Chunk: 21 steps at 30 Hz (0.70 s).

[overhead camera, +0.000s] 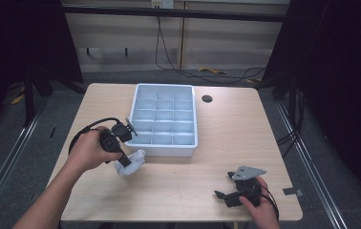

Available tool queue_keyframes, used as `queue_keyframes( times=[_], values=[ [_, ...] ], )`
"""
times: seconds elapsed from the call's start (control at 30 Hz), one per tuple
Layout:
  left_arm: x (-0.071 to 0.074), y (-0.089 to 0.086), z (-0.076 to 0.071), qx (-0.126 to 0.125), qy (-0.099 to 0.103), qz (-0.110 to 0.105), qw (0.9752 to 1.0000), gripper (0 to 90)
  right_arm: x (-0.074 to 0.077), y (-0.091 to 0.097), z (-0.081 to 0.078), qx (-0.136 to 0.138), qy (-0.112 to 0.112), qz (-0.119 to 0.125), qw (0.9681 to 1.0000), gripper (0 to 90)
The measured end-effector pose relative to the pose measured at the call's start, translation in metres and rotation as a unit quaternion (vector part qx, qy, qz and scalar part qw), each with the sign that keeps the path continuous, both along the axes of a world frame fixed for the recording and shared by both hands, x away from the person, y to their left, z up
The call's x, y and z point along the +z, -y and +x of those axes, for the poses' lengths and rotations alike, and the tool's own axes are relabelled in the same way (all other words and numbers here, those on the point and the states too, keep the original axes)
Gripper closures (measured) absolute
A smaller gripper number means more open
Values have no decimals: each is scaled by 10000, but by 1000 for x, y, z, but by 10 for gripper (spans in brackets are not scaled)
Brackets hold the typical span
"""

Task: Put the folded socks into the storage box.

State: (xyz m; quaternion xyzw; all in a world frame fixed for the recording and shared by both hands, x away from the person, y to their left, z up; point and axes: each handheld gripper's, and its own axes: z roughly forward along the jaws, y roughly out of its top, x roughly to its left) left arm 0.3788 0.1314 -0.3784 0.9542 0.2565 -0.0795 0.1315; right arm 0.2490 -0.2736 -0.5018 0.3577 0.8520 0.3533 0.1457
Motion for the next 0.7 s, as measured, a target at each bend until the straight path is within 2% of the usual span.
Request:
queue_keyframes(
  times=[0.27, 0.43, 0.5, 0.53, 0.7],
  values=[
    [19, 3, 12, -28, 39, 25, 10000, 814, 0, 0, 0, -4, -6, 1, 10000, 127],
    [31, 4, 21, -5, 75, -43, 10000, 814, 0, 0, 0, 1, 0, 0, 10000, 127],
    [34, 5, 24, -67, 103, -76, 9999, 814, 0, 0, 0, -4, -4, 0, 10000, 127],
    [37, 6, 28, -50, 42, -110, 9999, 814, 0, 0, 0, -3, 0, 0, 10000, 127],
    [44, 8, 35, -81, 56, -145, 9998, 814, 0, 0, 0, -10, -4, 5, 10000, 127]
  ],
)
